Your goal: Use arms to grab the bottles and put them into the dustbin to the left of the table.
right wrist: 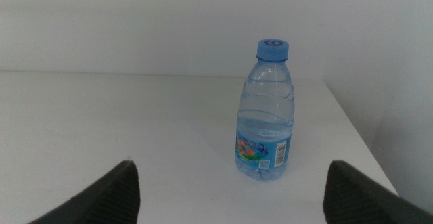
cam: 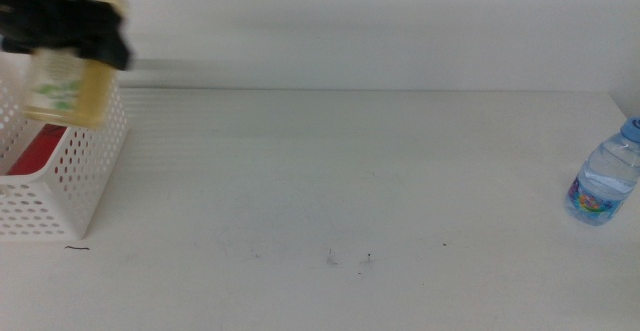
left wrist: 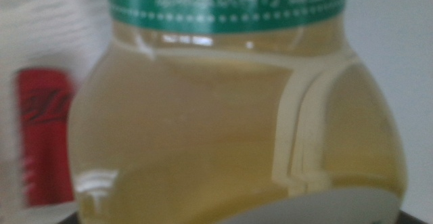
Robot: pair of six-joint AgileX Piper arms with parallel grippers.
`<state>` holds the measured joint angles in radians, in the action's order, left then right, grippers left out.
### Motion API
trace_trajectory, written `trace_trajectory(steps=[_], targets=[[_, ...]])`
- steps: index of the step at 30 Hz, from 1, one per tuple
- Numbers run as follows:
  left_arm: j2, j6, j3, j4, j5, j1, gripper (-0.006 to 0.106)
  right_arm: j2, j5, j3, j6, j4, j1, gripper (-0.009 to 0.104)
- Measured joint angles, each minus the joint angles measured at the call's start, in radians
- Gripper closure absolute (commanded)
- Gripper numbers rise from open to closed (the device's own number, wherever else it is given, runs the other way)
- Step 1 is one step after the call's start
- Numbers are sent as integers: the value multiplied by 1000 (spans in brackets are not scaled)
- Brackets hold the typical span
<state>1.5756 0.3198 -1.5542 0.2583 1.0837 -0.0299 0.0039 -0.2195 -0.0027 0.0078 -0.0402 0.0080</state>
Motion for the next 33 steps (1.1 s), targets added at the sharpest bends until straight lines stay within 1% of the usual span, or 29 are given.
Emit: trace_trajectory(steps=[6, 11, 16, 19, 22, 25, 26, 28, 32, 33], targets=[[104, 63, -95, -13, 64, -204, 102, 0, 0, 0, 0, 0, 0, 4], [210, 95, -137, -19, 50, -308, 102, 0, 0, 0, 0, 0, 0, 4], [319, 98, -144, -48, -20, -328, 102, 0, 0, 0, 0, 0, 0, 4], [374, 111, -144, -41, -51, -328, 102, 0, 0, 0, 0, 0, 0, 4], [415, 119, -144, -30, -61, -328, 96, 0, 0, 0, 0, 0, 0, 4], [431, 124, -144, 0, -65, -328, 82, 0, 0, 0, 0, 0, 0, 4], [434, 124, -144, 9, -65, -328, 74, 0, 0, 0, 0, 0, 0, 4], [434, 126, -144, 18, -67, -328, 57, 0, 0, 0, 0, 0, 0, 4], [434, 134, -148, 29, -69, -328, 13, 0, 0, 0, 0, 0, 0, 4], [434, 137, -150, 26, -67, -328, 6, 0, 0, 0, 0, 0, 0, 4]])
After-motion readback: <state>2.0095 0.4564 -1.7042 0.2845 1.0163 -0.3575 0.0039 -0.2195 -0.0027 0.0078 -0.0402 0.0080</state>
